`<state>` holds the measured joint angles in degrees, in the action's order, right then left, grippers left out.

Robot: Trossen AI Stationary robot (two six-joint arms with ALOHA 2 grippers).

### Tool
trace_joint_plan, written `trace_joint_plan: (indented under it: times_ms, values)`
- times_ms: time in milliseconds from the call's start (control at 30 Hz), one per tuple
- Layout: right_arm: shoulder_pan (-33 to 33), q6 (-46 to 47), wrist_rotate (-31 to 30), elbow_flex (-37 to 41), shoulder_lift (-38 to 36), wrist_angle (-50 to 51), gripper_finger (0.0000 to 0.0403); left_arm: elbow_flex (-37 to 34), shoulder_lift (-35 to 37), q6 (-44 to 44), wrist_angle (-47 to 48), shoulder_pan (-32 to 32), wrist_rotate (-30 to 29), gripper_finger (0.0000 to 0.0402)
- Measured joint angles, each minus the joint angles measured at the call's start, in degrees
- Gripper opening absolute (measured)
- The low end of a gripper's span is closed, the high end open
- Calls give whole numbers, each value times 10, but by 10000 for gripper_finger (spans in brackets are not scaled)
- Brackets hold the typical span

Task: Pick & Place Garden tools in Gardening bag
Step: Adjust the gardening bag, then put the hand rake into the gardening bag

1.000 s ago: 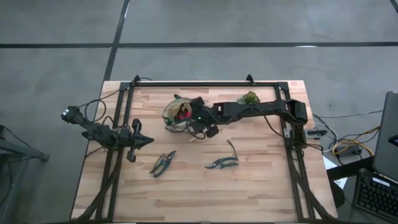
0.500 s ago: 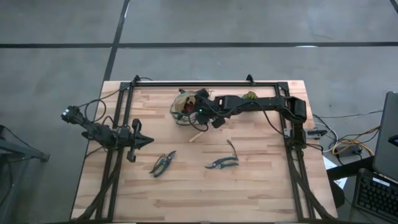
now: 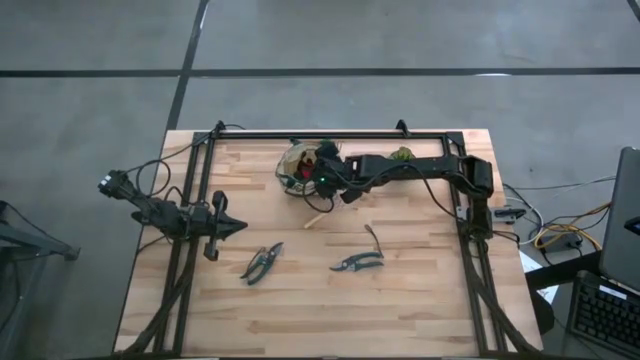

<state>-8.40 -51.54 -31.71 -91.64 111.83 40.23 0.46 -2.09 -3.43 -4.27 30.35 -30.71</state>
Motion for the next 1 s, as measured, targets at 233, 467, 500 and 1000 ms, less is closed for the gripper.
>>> trace_joint_plan:
  times_ms: [233, 467, 500, 1000]
  values:
    - [4, 33, -18, 0, -15, 2, 129, 0, 0, 0, 0, 0, 0, 5]
    - [19, 210, 103, 0, -82, 22, 154, 0, 0, 0, 0, 0, 0, 5]
    - [22, 240, 136, 0, -92, 25, 154, 0, 0, 0, 0, 0, 0, 5]
    - [55, 556, 306, 142, -176, 2, 131, 0, 0, 0, 0, 0, 0, 5]
